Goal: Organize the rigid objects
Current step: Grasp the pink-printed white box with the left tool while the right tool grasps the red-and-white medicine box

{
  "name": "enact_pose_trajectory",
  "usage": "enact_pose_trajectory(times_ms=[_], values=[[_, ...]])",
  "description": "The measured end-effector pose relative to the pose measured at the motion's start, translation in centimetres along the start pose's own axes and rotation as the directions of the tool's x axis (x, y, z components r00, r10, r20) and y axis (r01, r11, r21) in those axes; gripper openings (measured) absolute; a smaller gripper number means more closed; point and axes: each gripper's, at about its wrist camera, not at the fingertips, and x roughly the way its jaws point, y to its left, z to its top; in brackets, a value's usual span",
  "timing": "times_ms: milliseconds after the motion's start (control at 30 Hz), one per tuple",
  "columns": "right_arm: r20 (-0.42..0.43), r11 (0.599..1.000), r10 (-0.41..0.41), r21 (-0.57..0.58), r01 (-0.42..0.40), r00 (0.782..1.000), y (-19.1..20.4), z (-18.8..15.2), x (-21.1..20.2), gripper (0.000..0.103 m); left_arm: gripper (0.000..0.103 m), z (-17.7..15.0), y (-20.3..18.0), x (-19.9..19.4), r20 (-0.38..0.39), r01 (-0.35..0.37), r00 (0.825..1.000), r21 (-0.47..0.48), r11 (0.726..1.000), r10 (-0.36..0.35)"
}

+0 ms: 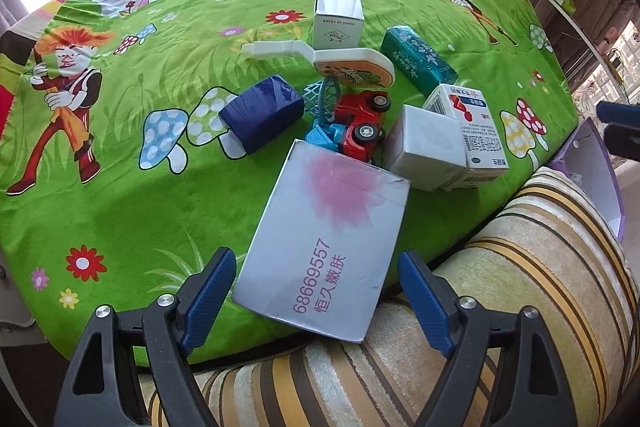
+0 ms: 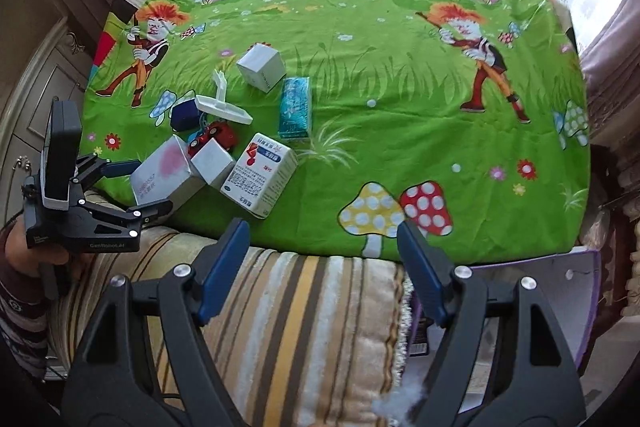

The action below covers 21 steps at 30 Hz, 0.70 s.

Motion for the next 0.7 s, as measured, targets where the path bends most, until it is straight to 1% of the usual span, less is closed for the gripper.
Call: enact_pose_trajectory(times_ms=[67,167,300,433,567,700], values=[[-0.015,0.999,0.024,0.047,-0.023,1.0,0.4,-0.1,1.2,0.079,0.084,0.0,-0.2,0.0,0.003,0.002,1.0,0.011,1.0,-0.002],[-0.042,0.993,0.046,0.108,-0.041,0.998,1.3,-0.2,3.1,0.079,0.073,0.0,-0.5,0.2,0.003,0.003,1.0,0.024,1.0,-0.003],[-0.063,0.985,0.084,0.155,-0.073,0.995,2.4,-0.2,5.1,0.079,0.073,-0.2,-0.2,-0.1,0.025,0.015,1.0,0.005,1.0,-0.015],[-0.094,0.985,0.046,0.171,-0.029,0.995,3.1,0.1,6.8,0.079,0.072,-0.6,0.5,-1.4,0.074,0.044,0.996,-0.043,0.998,-0.04],[-0.107,0.978,0.046,0.207,-0.023,0.993,3.0,0.7,7.9,0.079,0.072,-0.9,1.2,-2.1,0.112,0.066,0.992,-0.089,0.994,-0.056],[-0.129,0.976,0.043,0.216,-0.014,0.991,3.4,1.1,8.8,0.079,0.072,-1.2,1.9,-2.8,0.143,0.083,0.988,-0.13,0.988,-0.064]])
